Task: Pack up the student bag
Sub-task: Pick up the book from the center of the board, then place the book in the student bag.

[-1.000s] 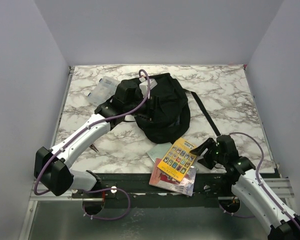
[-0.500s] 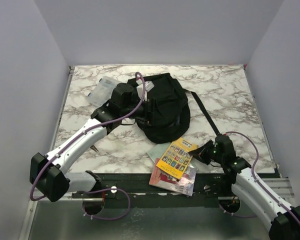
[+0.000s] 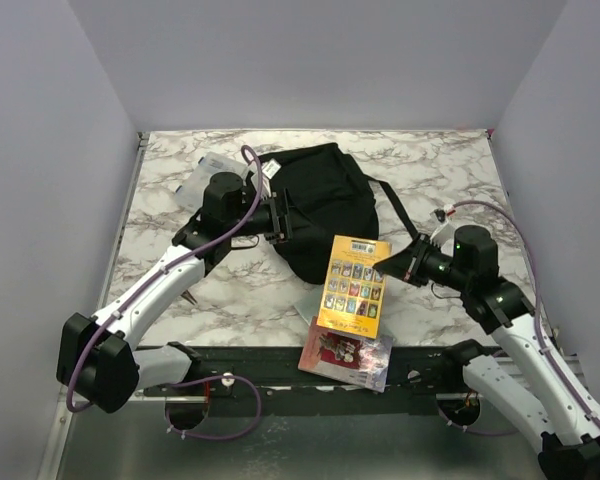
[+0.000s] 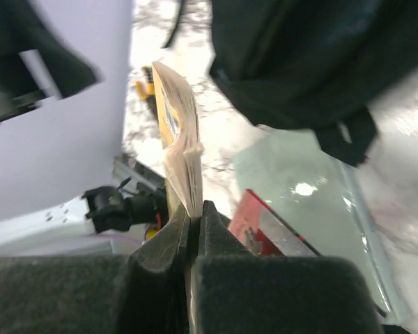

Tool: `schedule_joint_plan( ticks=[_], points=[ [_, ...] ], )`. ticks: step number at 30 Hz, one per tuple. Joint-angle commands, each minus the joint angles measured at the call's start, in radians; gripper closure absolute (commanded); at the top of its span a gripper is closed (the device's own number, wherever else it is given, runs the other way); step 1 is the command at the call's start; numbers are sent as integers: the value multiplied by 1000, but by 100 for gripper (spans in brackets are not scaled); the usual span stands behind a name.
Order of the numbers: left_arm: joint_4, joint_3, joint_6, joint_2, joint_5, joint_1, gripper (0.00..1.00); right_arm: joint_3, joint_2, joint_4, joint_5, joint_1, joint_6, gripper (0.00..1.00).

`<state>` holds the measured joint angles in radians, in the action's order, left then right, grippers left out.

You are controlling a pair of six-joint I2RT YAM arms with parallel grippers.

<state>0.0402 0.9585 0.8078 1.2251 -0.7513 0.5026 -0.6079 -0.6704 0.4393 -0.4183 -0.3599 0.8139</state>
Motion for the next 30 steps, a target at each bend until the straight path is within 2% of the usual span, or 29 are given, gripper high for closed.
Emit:
schedule_joint_plan(
  ticks=[1, 4, 8, 12, 13, 14, 15, 16, 20, 21, 24, 26, 30],
  points=[
    [-108, -57, 89, -35, -3, -9, 28, -144, -26, -1, -188, -2, -74, 100],
    [-141, -70, 95, -48, -40, -10, 27, -203, -55, -51, -212, -2, -59, 100],
    [-223, -101, 111, -76, -131, -9, 25, -219, -123, -202, -309, -1, -29, 100],
    [-254, -102, 130, -84, -229, -2, 31, -214, -200, -368, -409, -2, 26, 100],
    [-264, -104, 134, -89, -236, 0, 37, -216, -225, -384, -423, -2, 30, 100],
    [-273, -108, 141, -97, -240, 2, 50, -217, -245, -409, -441, -2, 39, 100],
    [-280, -111, 149, -101, -240, 2, 67, -212, -266, -442, -456, -1, 55, 100],
    [-285, -116, 161, -110, -232, 1, 75, -208, -283, -491, -478, -2, 79, 100],
    [-301, -116, 182, -122, -181, -1, 95, -187, -348, -633, -541, -2, 178, 98],
    [-308, -113, 192, -123, -159, -3, 100, -173, -357, -667, -539, -3, 205, 96],
    [-348, -122, 227, -156, -58, -13, 100, -123, -355, -713, -513, -4, 274, 72],
    [-388, -143, 267, -190, 44, -16, 100, -49, -337, -795, -494, -5, 346, 66],
    [-560, -209, 385, -223, 196, -17, 100, 134, -333, -1128, -461, -22, 580, 51]
  ],
)
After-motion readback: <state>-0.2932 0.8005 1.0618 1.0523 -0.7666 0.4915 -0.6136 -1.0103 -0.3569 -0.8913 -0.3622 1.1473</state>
